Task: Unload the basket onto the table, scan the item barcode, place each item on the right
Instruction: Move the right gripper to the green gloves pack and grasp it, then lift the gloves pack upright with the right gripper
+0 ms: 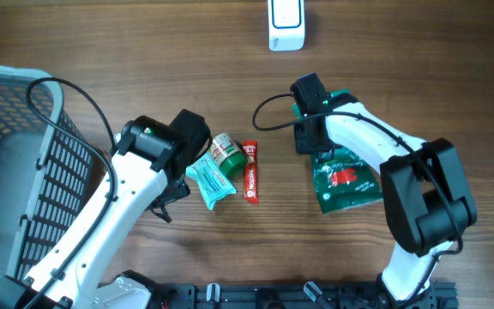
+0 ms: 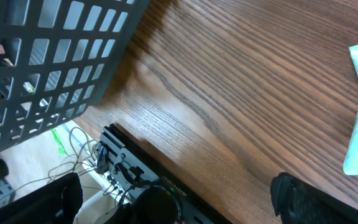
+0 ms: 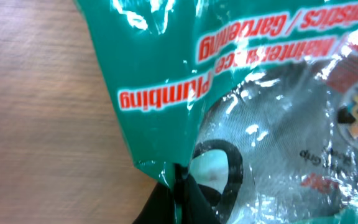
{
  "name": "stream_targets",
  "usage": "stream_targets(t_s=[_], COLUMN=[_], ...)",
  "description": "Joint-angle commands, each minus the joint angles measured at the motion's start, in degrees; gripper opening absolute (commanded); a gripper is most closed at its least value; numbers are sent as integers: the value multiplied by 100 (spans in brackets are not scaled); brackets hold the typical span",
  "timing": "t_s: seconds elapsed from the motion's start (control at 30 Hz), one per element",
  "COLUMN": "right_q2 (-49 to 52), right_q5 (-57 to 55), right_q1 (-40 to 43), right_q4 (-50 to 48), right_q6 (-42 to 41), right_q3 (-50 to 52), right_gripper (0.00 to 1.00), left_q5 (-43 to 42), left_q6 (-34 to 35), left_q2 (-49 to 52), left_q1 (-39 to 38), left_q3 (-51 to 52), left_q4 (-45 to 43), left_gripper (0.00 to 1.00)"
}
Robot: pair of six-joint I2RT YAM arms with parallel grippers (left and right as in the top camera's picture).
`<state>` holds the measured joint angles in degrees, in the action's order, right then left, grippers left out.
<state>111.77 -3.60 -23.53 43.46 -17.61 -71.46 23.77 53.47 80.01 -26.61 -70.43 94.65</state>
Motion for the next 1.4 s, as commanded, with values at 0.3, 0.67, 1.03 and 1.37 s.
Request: stream_targets(t_s=[0.3,0.67,1.03,1.37], right_q2=[-1285,-1300,-1300,-1300], right_q5=[5670,7001,7617,7827], right_q1=[918,1069,1069,1071], right_q4=[1851,4640,4736,4883], right_q6=[2933,8120,8181,8832], right_q3=[-920,-920,-920,-922], right_gripper=[4,5,4,4], left_q5=[76,79,177,-254], left_q6=[94,96,94,96], left_q2=[-61,-61,-61,-61], left_q1=[20,22,22,20], left_q3=[0,0,0,0], left_q4=[7,-37,-750,-2216], left_gripper=[100,100,100,100])
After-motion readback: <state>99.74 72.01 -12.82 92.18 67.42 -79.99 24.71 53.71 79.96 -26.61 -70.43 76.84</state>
